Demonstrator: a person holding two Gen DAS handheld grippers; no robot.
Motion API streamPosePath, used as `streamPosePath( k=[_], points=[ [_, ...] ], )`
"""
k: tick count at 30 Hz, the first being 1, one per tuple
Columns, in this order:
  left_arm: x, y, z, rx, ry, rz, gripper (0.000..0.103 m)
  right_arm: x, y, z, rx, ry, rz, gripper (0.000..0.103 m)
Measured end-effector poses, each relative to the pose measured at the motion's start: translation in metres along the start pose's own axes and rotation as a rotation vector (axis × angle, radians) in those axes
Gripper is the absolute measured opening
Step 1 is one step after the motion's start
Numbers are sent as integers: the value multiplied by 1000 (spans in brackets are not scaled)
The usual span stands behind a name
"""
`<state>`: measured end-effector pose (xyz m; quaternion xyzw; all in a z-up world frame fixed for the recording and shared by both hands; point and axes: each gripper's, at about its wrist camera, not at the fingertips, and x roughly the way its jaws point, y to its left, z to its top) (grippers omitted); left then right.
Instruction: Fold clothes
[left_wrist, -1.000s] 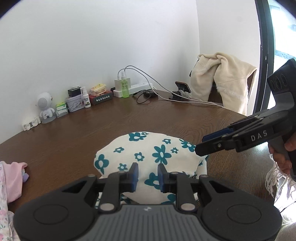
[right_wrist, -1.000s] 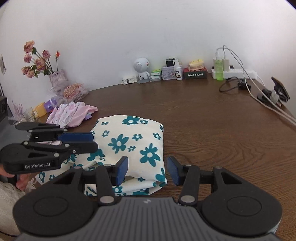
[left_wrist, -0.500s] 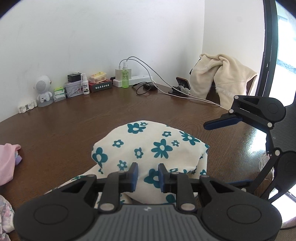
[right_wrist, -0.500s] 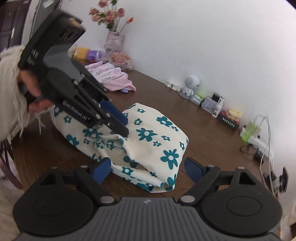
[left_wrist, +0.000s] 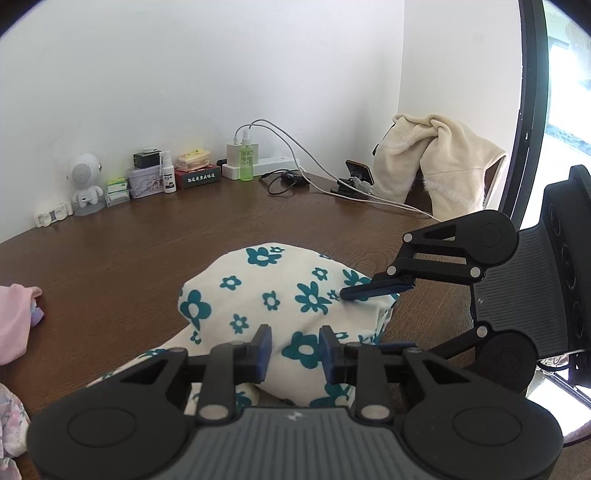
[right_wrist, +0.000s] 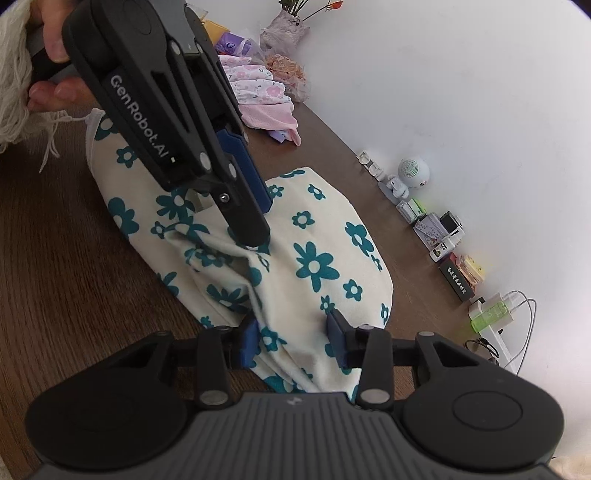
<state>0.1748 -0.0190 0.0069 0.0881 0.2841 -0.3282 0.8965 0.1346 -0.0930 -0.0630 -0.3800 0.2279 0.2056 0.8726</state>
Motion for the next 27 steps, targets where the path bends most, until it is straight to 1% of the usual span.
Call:
streamPosePath(
  k=[1,4,5,7,8,9,13,16,19,21,23,24,25,26,27],
  points=[
    [-1,-2,1,12,-4,-1,30,-3,-2,0,23,-7,1,40],
    [3,-8,-1,52,19,3,30,-14,-6,0,80,-40,18,43],
    [5,-8,-3,56,29,6,30,-18,-8,0,93,-54,26,43],
    [10,-8,-8,65,48,11,30,-15,-6,0,92,-49,38,42],
    [8,-8,-6,62,39,13,30,-13,-5,0,89,-44,45,35],
    [6,-8,-4,59,30,15,30,-10,-5,-1,89,-40,45,33],
    [0,-8,3,47,-6,24,31,-8,-5,-4,101,-40,43,33],
    [2,-9,14,71,-33,50,39,-9,-10,-5,137,-47,54,33],
    [15,-5,16,71,30,68,39,-9,-9,-5,146,-48,49,34],
    [20,-5,12,84,46,68,39,-9,-9,-6,157,-53,49,34],
    [21,-4,8,96,46,69,39,-12,-11,-7,179,-59,57,36],
    [21,-3,6,93,47,70,39,-15,-16,-9,217,-64,72,38],
    [20,-2,5,87,44,65,39,-18,-22,-13,262,-69,89,44],
    [20,-1,4,81,42,61,39,-22,-28,-16,307,-74,106,48],
    [19,0,3,75,39,56,39,-26,-34,-19,352,-79,124,49]
  ],
)
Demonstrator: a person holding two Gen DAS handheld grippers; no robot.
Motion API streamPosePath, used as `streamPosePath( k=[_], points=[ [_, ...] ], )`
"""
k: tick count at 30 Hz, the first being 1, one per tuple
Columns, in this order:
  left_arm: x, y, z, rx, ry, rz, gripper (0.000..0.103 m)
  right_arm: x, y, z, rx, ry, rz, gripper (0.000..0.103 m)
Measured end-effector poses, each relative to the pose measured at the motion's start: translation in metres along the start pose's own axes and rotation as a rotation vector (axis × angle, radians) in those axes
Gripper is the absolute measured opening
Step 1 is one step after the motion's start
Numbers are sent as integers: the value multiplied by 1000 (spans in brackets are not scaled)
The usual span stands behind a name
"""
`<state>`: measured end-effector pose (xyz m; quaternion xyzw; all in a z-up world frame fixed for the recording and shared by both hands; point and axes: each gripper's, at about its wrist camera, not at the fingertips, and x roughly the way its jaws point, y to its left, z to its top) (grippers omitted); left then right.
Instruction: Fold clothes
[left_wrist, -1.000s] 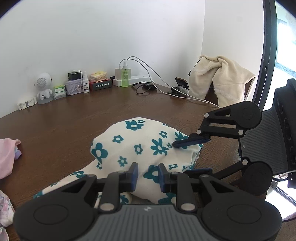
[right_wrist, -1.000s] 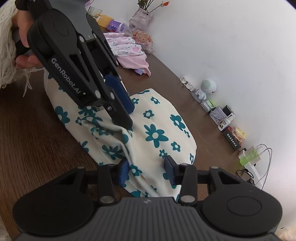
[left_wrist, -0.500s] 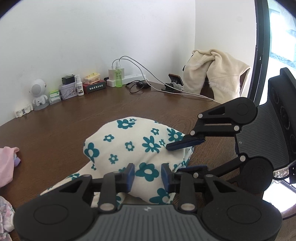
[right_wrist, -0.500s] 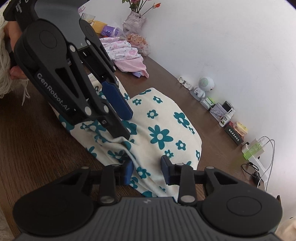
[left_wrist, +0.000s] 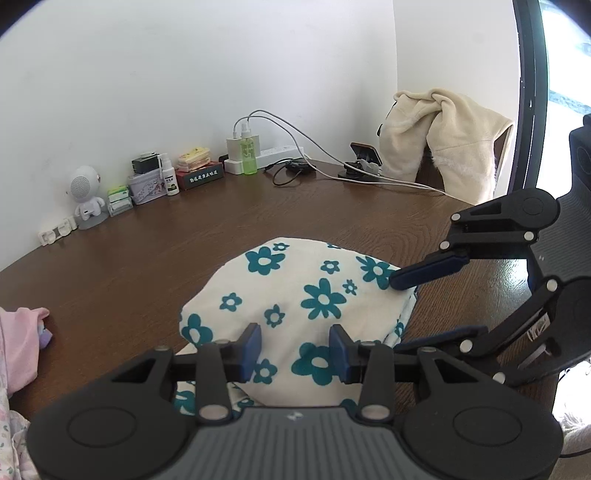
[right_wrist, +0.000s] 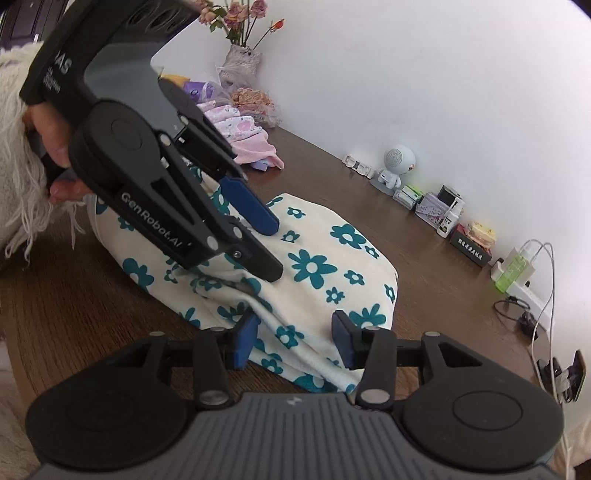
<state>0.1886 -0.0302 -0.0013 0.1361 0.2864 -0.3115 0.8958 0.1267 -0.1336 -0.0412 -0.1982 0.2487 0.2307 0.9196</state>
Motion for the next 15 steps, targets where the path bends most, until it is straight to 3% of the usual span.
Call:
streamPosePath(
  k=[4,8,15],
  points=[
    [-2,1,-3,-4,-10,-5,39,-17,-50,-9,330,-26,37,59],
    [-3,1,-6,-9,-19,-4,39,-14,-94,-29,656,-45,99,60],
    [-5,3,-11,-23,-35,-6,39,19,-109,-45,869,4,196,60]
  ],
)
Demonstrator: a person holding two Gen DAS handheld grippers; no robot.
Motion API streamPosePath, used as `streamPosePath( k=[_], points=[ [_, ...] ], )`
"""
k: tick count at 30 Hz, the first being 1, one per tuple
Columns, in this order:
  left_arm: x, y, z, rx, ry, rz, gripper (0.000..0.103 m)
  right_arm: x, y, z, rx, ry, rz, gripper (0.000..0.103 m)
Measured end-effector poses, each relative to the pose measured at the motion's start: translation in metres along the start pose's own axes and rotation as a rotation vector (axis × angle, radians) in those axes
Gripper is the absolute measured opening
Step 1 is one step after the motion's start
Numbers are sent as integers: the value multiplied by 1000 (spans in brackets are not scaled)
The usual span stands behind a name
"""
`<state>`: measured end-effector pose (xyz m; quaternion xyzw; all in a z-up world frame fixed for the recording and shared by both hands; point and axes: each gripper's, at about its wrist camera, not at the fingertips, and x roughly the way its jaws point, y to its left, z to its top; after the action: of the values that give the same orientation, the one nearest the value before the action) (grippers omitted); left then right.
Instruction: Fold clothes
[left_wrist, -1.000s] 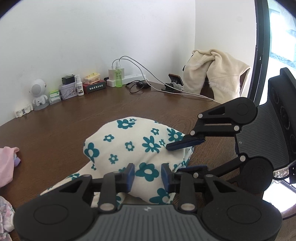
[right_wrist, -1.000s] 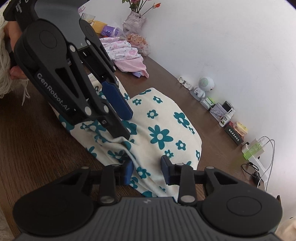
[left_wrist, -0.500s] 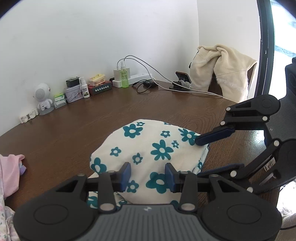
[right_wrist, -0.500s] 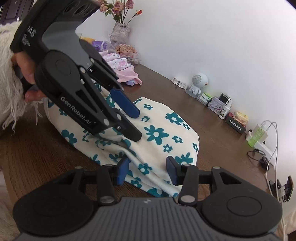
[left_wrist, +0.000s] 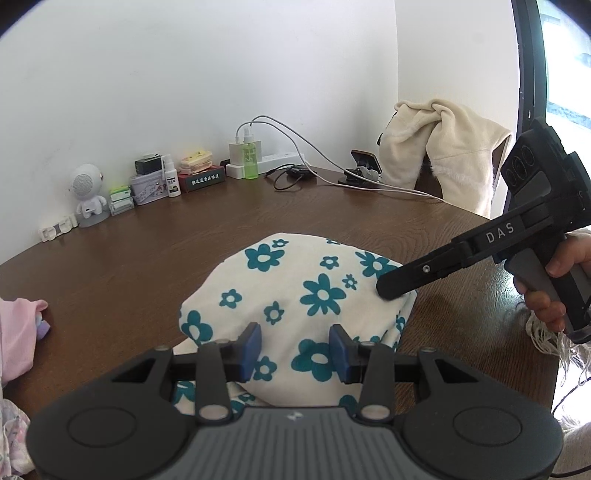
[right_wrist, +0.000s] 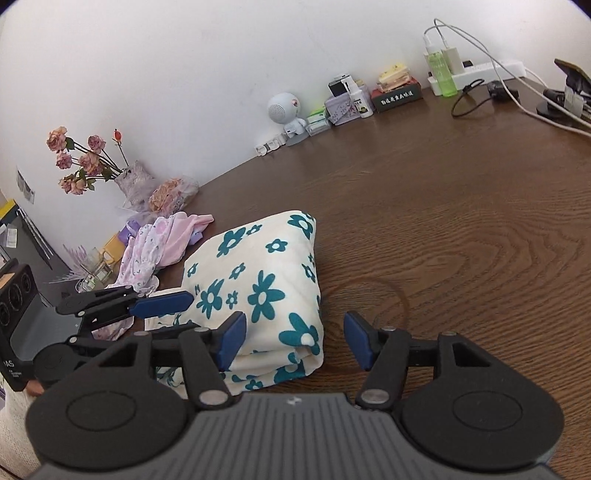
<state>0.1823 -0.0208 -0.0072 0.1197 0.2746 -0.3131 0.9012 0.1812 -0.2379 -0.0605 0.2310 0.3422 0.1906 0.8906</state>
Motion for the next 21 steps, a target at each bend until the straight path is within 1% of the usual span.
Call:
streamPosePath(
  k=[6,11,15,19,21],
  points=[
    [-3,5,-7,-25,-22,-15,39,12,-4,-2,72,19,43,61],
    [-6,13,-13,-72,-42,-43,39,21,-1,-5,104,29,91,61],
    [-9,20,-18,-108,-56,-67,39,27,-2,-8,166,24,133,60],
    [-10,21,-19,-118,-60,-72,39,31,-1,-10,198,15,138,53],
    [-10,22,-19,-121,-62,-73,39,31,0,-12,204,3,137,47]
  ],
)
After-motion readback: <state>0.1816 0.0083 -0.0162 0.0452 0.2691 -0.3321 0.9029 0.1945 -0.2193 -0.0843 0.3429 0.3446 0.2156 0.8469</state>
